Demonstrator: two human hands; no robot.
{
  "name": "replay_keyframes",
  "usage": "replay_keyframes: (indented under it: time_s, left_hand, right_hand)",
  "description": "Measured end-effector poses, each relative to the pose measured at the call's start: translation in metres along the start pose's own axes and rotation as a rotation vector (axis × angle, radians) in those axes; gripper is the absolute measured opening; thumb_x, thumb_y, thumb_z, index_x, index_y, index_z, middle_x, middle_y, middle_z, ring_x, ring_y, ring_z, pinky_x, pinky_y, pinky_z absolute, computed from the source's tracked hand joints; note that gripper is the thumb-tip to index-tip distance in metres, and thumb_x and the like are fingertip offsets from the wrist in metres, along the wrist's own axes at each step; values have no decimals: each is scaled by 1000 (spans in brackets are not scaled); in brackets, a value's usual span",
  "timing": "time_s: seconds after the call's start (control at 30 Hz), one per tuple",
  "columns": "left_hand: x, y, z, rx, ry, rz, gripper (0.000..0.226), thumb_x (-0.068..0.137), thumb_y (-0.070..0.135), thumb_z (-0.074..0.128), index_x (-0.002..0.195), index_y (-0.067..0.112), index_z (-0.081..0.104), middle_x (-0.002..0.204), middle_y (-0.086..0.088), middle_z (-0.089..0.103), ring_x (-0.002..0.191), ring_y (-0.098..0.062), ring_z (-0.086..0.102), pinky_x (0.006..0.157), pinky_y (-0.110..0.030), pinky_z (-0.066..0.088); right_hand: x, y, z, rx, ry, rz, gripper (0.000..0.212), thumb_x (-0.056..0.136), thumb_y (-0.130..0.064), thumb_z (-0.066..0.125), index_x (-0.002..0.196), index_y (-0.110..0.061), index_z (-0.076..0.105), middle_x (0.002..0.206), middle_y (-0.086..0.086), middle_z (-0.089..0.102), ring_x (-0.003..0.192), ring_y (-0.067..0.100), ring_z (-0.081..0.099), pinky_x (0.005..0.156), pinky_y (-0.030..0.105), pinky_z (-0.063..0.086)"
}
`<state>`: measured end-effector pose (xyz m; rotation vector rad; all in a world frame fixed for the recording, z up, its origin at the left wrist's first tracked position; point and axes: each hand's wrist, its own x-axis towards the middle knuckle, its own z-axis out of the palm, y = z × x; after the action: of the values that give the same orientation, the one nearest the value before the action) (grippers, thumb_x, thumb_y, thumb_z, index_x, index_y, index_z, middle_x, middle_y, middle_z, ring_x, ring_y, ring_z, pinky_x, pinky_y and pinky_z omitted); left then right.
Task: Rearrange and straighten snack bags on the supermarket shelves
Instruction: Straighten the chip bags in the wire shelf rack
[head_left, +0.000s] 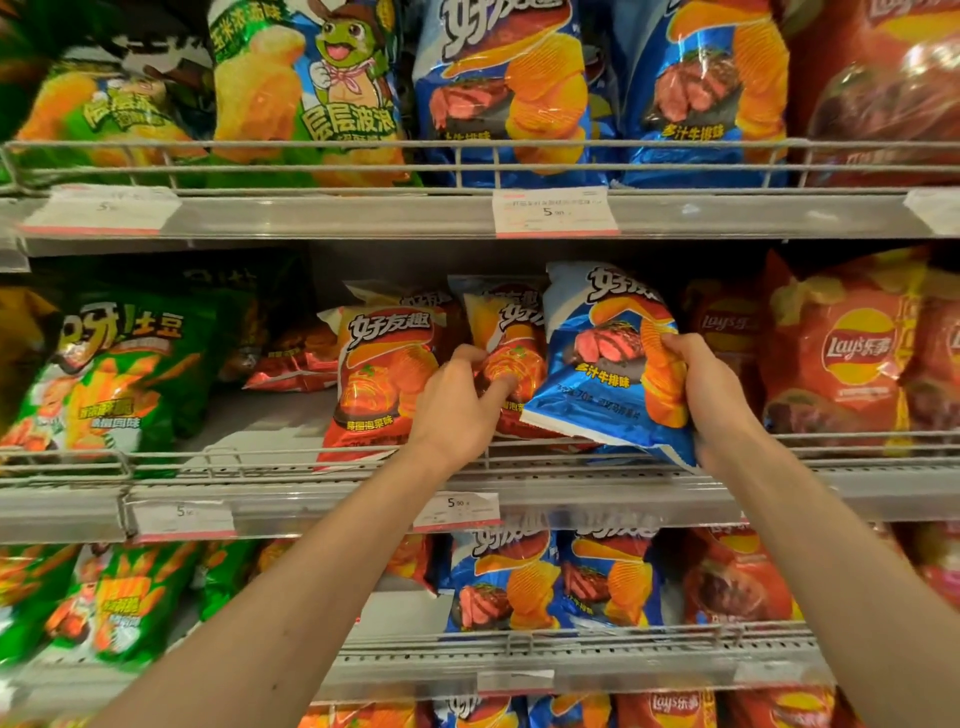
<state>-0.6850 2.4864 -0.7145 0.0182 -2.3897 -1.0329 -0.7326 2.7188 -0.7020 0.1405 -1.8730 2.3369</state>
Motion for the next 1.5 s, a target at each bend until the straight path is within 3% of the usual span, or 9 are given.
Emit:
replay_keyframes:
  time_s: [0.17, 0.4, 0.57, 0.73, 0.93, 1.03, 1.1, 1.17, 1.5]
  left_hand:
    - [-2, -10, -8, -120, 158, 60, 45, 97, 38, 67, 138, 23, 53, 116, 13, 59, 98, 0, 57, 74, -10, 43]
    - [-16, -34, -38, -216, 339, 66, 43, 97, 43, 65, 136, 28, 56, 117, 17, 60, 107, 1, 59, 82, -12, 49]
    - [-24, -54, -62, -235, 423, 84, 39, 97, 43, 65, 132, 29, 58, 112, 29, 59, 104, 22, 54, 76, 5, 40]
    - [-26, -82, -93, -222, 488, 75, 37, 97, 41, 65, 131, 26, 60, 118, 13, 65, 107, 6, 61, 86, -12, 47]
    - [-26, -113, -133, -151, 582, 51, 37, 99, 38, 64, 132, 21, 60, 112, 13, 65, 93, 18, 58, 73, 1, 41]
    - [-25, -126, -149, -84, 581, 22, 39, 101, 38, 61, 134, 18, 58, 120, 2, 65, 103, -2, 63, 86, -12, 48]
    - [-26, -133, -156, -27, 579, 3, 41, 102, 38, 58, 137, 17, 56, 126, -5, 66, 114, -19, 63, 96, -34, 52]
    - [-29, -138, -157, 70, 601, 6, 41, 104, 35, 55, 139, 13, 55, 129, -10, 66, 116, -26, 62, 95, -36, 50]
    - [-33, -149, -146, 493, 503, 15, 48, 103, 34, 46, 143, 9, 53, 146, -21, 50, 134, -43, 44, 110, -55, 37]
  right_hand:
    - [1, 2, -2, -7, 15, -3, 34, 97, -37, 54, 68, -22, 49, 43, -12, 48, 37, 6, 46, 50, 29, 38]
    - [5, 6, -2, -53, 30, -30, 25, 95, -41, 56, 79, -22, 59, 50, -12, 60, 45, 8, 57, 49, 27, 45]
    - [4, 9, 0, -110, 51, -56, 26, 92, -45, 58, 95, -22, 70, 75, -4, 75, 68, 15, 72, 63, 32, 56]
    - [2, 11, 9, -151, 42, -108, 26, 87, -48, 57, 92, -25, 70, 70, -9, 76, 63, 9, 73, 52, 25, 53]
    - [5, 7, 42, -218, 15, -144, 27, 85, -49, 58, 99, -29, 67, 105, 0, 71, 96, 21, 67, 85, 40, 54]
    - [10, 4, 58, -224, 51, -172, 42, 89, -46, 59, 122, -22, 67, 121, 4, 70, 110, 23, 66, 96, 41, 52]
    - [16, 5, 67, -225, 61, -200, 51, 92, -43, 59, 135, -16, 60, 122, 2, 69, 109, 19, 65, 89, 33, 51]
    - [17, 9, 76, -223, 49, -230, 53, 97, -40, 59, 144, -17, 52, 111, -11, 67, 96, 7, 62, 78, 23, 46]
    - [10, 32, 85, -778, -6, -338, 82, 100, -61, 46, 163, -29, 3, 166, 11, 27, 146, 37, 36, 114, 49, 35]
